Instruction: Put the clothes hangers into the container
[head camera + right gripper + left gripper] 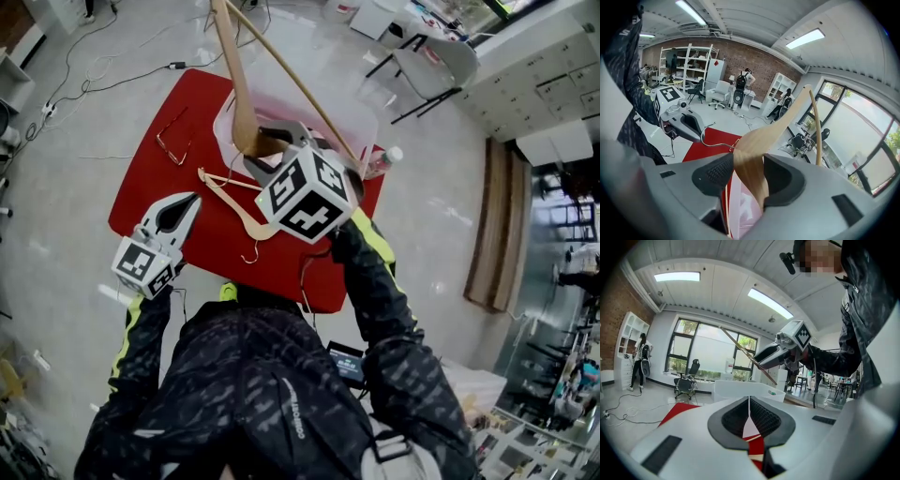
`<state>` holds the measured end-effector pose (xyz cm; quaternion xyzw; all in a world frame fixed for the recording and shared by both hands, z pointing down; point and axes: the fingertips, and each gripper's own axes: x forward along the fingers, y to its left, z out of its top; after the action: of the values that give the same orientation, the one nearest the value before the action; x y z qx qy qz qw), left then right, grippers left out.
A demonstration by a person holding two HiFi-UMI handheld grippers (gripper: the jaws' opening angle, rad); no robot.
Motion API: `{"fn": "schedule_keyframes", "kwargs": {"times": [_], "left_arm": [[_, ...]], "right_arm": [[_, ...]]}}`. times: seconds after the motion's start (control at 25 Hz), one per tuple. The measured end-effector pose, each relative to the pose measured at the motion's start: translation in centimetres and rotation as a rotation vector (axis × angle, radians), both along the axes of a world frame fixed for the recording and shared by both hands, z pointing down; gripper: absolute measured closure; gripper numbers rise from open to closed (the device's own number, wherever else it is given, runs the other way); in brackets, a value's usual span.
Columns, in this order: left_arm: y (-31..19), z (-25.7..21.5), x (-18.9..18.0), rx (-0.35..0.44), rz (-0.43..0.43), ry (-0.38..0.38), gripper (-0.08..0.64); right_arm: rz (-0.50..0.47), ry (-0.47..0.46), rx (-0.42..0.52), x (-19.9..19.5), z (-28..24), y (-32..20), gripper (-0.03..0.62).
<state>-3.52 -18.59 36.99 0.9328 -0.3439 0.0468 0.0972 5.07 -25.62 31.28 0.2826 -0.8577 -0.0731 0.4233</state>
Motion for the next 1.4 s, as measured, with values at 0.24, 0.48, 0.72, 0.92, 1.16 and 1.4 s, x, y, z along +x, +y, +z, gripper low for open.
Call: {"fn": "schedule_keyframes", "kwargs": {"times": [0.24, 0.48, 0.72, 0.92, 1.16, 1.4], "left_arm": [[-1.8, 1.0, 0.5, -0.029, -0.022, -0.008, 0.548], [-2.8, 2.8, 0.9, -0.065, -0.042, -0.022, 0.548], [-3.7, 3.4, 1.7, -0.086, -0.057, -0.031, 0.548], [-4.1, 4.1, 1.4, -0.107, -0.084, -0.041, 0.548], [-4.5, 5.5, 1.3, -0.134, -0.103, -0.048, 0.548], [-4.9, 5.6, 1.5, -0.144, -0.127, -0.048, 0.548]], "right_arm": [[0.004, -0.034, -0.024, 1.2, 1.6, -3.3, 0.383], [0.013, -0.073, -0.036, 2.4, 3.9, -6.4, 0.383], [0.037, -0.108, -0.03, 4.2, 5.5, -9.9, 0.383], [0.099, -0.103, -0.062, 5.4, 8.2, -11.7, 0.383], [0.121, -0.066, -0.103, 5.5, 11.8, -12.7, 0.383], [0.124, -0.028, -0.134, 6.0, 14.4, -13.2, 0.383]]}}
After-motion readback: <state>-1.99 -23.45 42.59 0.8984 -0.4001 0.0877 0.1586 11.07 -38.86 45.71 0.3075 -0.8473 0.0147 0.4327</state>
